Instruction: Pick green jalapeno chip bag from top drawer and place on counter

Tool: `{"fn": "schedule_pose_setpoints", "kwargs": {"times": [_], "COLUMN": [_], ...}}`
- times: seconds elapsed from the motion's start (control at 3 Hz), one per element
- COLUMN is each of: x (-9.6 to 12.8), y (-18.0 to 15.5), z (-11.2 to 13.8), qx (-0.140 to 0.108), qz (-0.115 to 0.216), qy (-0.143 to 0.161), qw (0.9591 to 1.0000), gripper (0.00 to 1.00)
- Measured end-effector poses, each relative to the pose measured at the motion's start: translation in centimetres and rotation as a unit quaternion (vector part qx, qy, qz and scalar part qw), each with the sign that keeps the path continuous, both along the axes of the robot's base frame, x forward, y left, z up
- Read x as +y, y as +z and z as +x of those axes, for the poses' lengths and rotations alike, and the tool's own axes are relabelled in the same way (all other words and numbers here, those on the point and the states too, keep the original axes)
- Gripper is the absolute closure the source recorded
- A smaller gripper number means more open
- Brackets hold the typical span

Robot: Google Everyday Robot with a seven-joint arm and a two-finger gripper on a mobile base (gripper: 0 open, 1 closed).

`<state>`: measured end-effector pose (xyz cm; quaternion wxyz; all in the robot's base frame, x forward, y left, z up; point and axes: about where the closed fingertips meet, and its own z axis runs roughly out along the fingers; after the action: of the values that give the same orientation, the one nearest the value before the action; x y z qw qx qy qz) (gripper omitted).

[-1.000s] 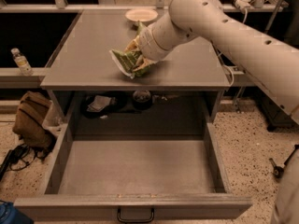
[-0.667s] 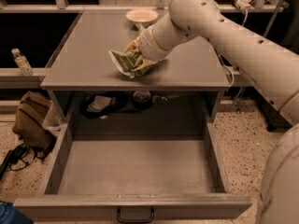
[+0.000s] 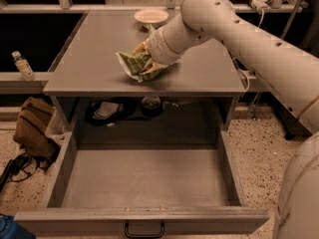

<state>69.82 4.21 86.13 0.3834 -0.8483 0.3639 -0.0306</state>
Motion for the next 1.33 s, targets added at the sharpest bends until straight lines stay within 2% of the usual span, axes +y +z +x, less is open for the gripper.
{"fn": "schedule_pose_setpoints", "kwargs": {"times": [0.67, 1.0, 1.33], "x": [0.01, 0.02, 0.02], "y": [-0.01, -0.02, 0.04], "z": [0.00, 0.00, 0.00], "qx": [0.000, 0.000, 0.000], "qz": [0.000, 0.000, 0.000], "qy": [0.000, 0.000, 0.000], "qw": [1.0000, 1.0000, 1.0000], "gripper": [0.15, 0.00, 0.00]}}
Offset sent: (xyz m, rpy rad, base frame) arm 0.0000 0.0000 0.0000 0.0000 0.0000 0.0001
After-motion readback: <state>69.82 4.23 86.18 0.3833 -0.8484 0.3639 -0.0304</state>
